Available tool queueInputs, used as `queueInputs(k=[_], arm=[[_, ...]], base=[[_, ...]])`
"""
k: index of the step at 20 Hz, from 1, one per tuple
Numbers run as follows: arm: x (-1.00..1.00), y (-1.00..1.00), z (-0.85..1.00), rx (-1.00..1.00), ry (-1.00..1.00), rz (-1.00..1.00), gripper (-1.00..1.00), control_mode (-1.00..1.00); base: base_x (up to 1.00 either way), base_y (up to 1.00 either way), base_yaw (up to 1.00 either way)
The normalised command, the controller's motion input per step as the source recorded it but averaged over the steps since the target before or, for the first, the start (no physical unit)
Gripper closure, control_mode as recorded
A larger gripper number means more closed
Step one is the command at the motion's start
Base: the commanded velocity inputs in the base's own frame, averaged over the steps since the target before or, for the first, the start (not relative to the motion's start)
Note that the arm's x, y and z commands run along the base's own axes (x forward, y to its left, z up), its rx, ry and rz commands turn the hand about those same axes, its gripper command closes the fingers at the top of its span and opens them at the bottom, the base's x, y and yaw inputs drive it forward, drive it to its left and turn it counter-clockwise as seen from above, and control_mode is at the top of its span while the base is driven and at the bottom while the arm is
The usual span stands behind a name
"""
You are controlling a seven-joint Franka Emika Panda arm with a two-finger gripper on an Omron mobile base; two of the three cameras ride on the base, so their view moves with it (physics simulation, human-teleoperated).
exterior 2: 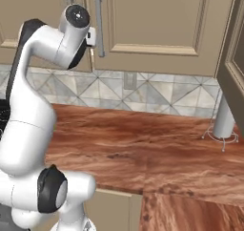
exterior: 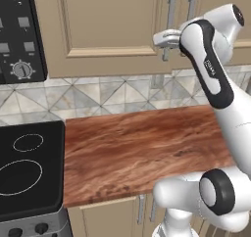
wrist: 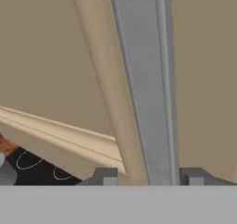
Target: Open the cabinet and move the ladle to the pot. Then close the cabinet.
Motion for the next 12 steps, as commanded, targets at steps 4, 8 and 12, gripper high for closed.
queueInputs(k=[4,8,12], arm=[[-0.97,1.0,-0.04,0.0,-0.05,0.24,1.0,-1.0],[-1.0,1.0,-0.1,0.0,-0.11,0.18,1.0,-1.0],[-1.0,1.0,0.0,-0.01,-0.03,0.16,1.0,-1.0]], base=[[0.0,0.0,0.0],[0.0,0.0,0.0],[0.0,0.0,0.0]])
